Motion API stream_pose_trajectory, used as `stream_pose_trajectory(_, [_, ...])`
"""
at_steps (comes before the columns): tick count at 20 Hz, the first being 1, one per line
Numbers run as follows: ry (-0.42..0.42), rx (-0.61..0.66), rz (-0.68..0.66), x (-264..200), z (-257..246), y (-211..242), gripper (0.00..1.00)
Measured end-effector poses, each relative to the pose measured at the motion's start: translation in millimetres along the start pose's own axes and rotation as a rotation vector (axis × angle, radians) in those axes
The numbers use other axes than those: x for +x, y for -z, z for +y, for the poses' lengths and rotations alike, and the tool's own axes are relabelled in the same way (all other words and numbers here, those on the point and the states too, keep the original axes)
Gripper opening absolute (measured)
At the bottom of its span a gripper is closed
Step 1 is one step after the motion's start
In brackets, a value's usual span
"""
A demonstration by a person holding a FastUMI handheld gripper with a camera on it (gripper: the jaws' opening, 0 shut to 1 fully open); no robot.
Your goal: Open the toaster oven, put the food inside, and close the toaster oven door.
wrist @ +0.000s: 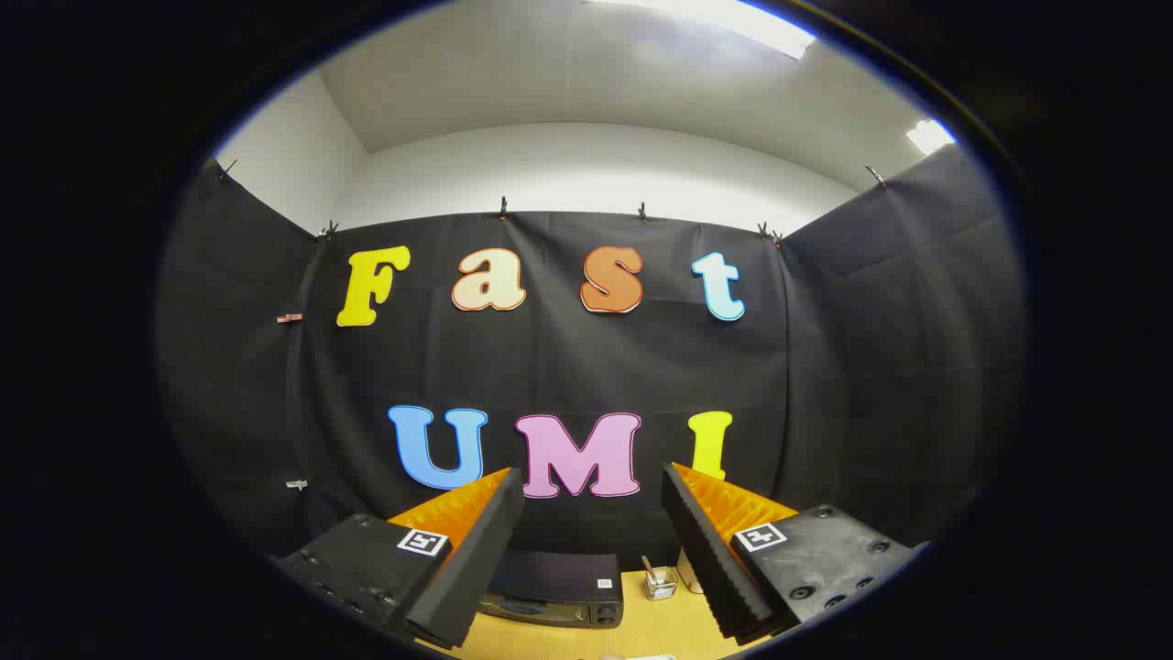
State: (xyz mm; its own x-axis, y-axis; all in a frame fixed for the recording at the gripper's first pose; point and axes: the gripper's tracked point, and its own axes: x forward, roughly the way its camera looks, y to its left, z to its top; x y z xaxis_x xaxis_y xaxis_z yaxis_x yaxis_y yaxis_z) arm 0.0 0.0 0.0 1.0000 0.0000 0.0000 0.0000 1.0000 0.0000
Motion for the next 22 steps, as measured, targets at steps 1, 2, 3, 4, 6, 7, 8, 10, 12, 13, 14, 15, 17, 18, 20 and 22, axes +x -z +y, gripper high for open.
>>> stream_pose_trajectory(1, [0.003,-0.002,0.002,-0.1,-0.1,-0.5,0.97])
stream_pose_trajectory(2, [0.007,-0.006,0.003,-0.5,-1.3,0.2,0.97])
stream_pose_trajectory(3, [0.012,-0.01,0.004,-0.8,-1.6,0.6,0.97])
stream_pose_trajectory(4, [0.014,-0.014,0.004,-2.0,-1.7,0.6,0.97])
stream_pose_trajectory(6, [0.011,-0.016,0.008,-3.1,1.4,0.9,0.97])
stream_pose_trajectory(7, [0.008,-0.016,0.008,-2.5,3.0,0.7,0.97])
stream_pose_trajectory(8, [0.008,-0.017,0.008,-2.7,3.2,0.6,0.97])
stream_pose_trajectory(10, [0.006,-0.018,0.009,-3.3,4.8,0.9,0.97])
stream_pose_trajectory(12, [0.004,-0.019,0.009,-4.0,6.0,0.1,0.97])
stream_pose_trajectory(13, [0.005,-0.019,0.008,-3.7,6.2,-0.4,0.97])
stream_pose_trajectory(14, [0.005,-0.019,0.007,-4.3,6.3,-0.5,0.97])
stream_pose_trajectory(15, [0.005,-0.018,0.006,-4.4,6.7,-0.9,0.97])
stream_pose_trajectory(17, [0.006,-0.019,0.007,-4.6,6.1,-0.3,0.97])
stream_pose_trajectory(18, [0.007,-0.019,0.008,-6.1,6.1,0.2,0.97])
stream_pose_trajectory(20, [0.01,-0.017,0.006,-4.4,5.6,-0.2,0.97])
stream_pose_trajectory(22, [0.013,-0.014,0.009,-3.9,5.0,1.8,0.97])
